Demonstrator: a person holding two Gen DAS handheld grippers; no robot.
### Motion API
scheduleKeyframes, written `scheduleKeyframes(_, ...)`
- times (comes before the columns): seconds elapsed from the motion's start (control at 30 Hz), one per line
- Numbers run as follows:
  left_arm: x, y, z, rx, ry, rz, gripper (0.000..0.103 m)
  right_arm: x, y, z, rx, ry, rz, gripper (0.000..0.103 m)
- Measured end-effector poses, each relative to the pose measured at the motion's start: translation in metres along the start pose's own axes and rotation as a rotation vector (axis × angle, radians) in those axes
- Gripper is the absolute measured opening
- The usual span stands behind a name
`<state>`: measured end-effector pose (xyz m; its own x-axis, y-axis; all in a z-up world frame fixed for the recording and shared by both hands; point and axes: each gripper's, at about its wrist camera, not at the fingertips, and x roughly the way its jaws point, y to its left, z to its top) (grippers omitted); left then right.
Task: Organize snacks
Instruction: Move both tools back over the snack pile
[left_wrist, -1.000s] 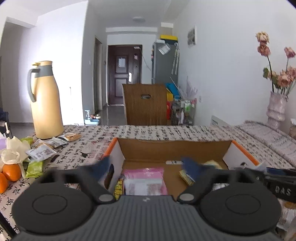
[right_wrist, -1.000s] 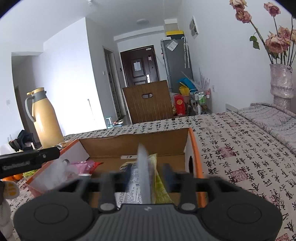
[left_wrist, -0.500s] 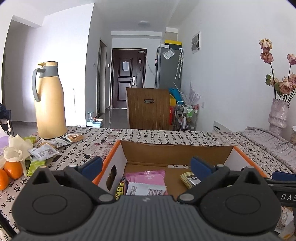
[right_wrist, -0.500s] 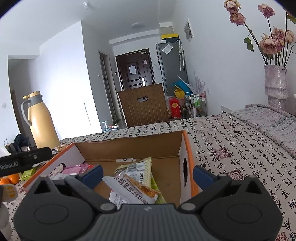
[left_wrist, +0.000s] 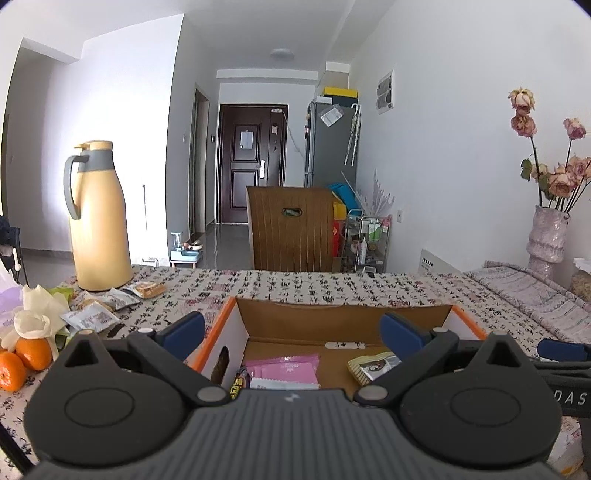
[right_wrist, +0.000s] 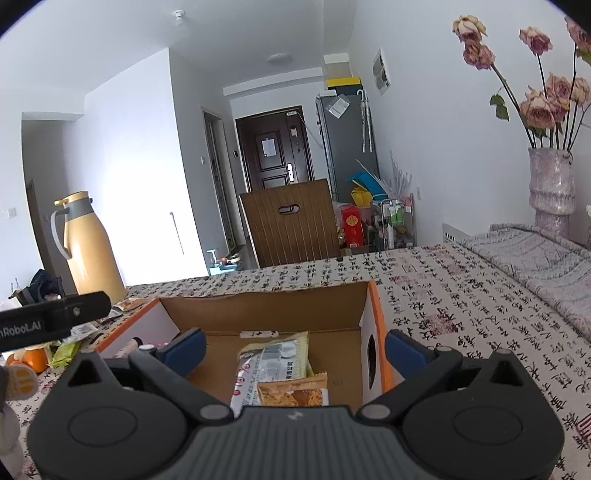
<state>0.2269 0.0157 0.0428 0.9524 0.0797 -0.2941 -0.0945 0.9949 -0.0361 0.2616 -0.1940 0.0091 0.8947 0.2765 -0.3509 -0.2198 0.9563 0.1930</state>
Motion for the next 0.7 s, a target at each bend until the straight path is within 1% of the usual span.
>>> scheduleKeyframes(0.33,-0.039,0.001,0.003,0.016,-0.029,-0.005,0.103,-0.039,0.007,0.002,-0.029,-0.026,0.000,0.103)
scheduleKeyframes(0.5,-0.064,0.002,0.000,0.031,-0.043,-0.013,0.103,-0.060,0.009,-0.004,-0.041,-0.027,0.000,0.103)
scheduleKeyframes(0.7,-0.093,0.006,-0.012,0.036,-0.041,-0.024,0.103,-0.087,0.009,-0.017,-0.052,-0.018,0.003,0.103)
